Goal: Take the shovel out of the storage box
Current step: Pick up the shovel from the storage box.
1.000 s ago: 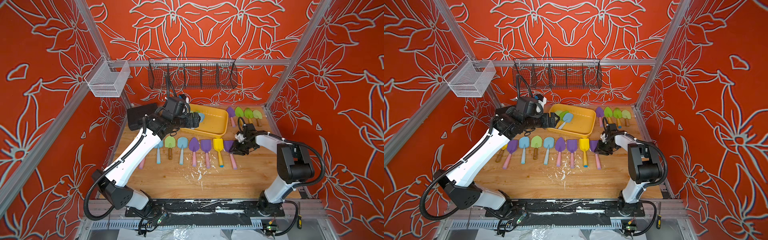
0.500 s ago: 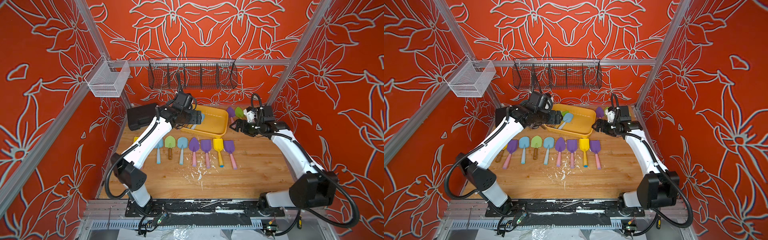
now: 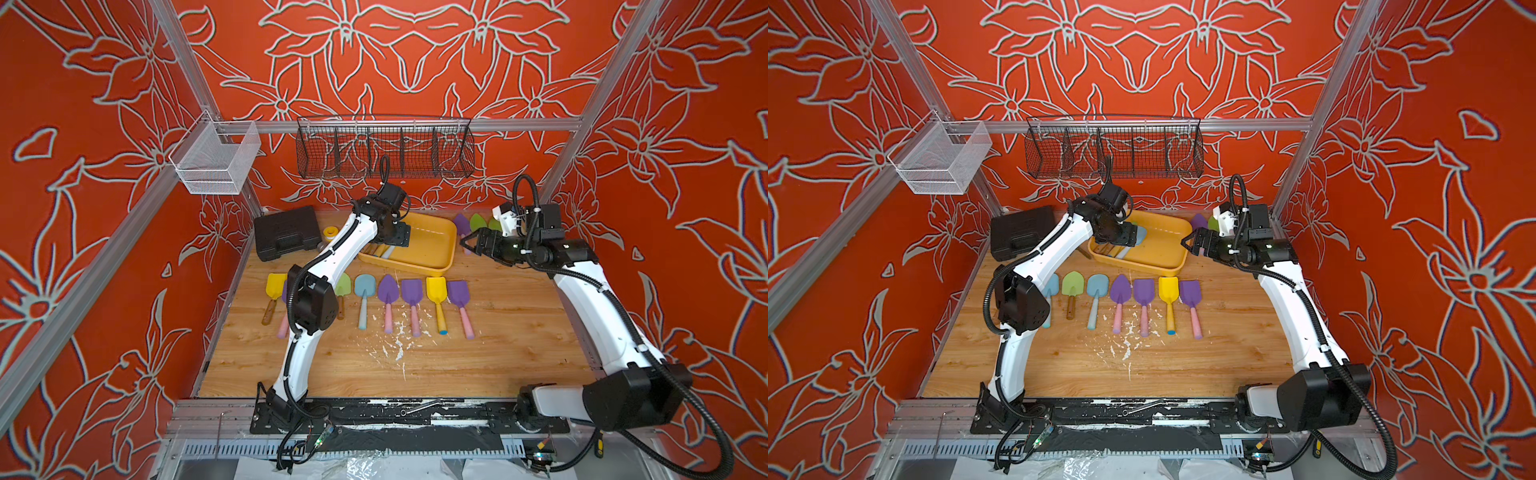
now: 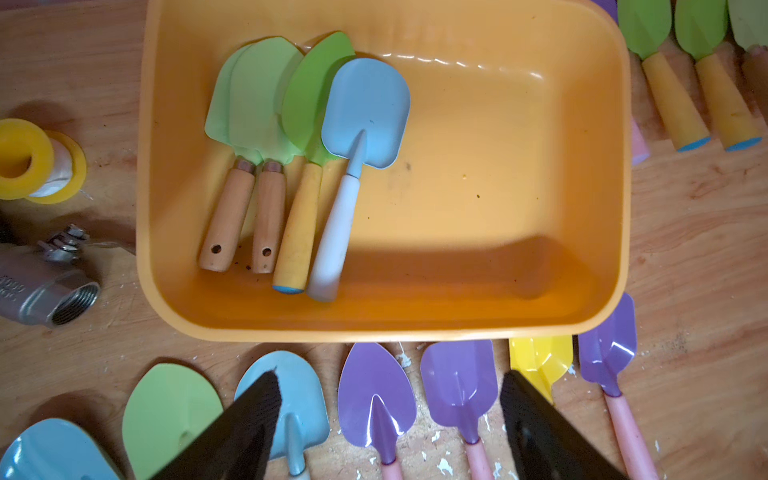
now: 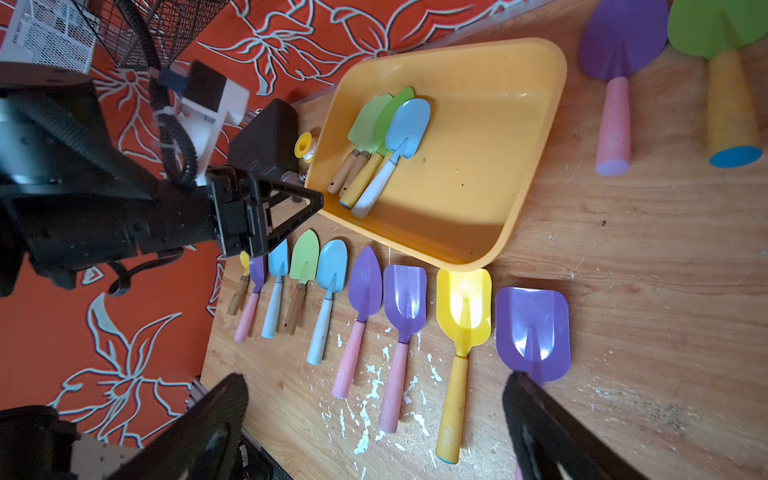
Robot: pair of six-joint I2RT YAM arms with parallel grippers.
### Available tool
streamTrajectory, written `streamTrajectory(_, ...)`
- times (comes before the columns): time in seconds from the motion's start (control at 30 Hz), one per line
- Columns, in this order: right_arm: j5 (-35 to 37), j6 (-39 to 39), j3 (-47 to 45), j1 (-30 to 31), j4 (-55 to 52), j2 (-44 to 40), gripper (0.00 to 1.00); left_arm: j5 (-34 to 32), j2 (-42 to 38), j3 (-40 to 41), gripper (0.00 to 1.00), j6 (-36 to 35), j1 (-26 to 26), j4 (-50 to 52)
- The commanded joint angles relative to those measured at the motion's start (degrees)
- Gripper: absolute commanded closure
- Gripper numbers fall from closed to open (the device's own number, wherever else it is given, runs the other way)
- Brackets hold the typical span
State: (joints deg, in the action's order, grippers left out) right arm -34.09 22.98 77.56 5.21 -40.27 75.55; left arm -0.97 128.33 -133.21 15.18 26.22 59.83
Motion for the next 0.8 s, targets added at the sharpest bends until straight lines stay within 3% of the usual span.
streamTrajectory(0.0,-1.4,1.1,-1.8,0.0,-1.4,-2.5,0.02,1.9,3.4,-4.1,0.18,-0.3,-1.8,1.7)
streamTrajectory(0.13,-1.9,2.2,-3.7,0.0,-1.3,-3.6,0.02,2.4,6.6,-6.5,0.20,-2.4,-2.4,0.5)
streamTrajectory(0.57,-2.0,4.1,-5.1,0.6,-2.4,-4.4,0.02,5.5,12.7,-7.7,0.41,-2.1,-3.6,-5.1)
streamTrajectory(0.77,-2.0,6.4,-7.9,1.2,-0.9,-6.1,0.02,2.2,16.8,-9.9,0.46,-2.9,-3.7,-3.6)
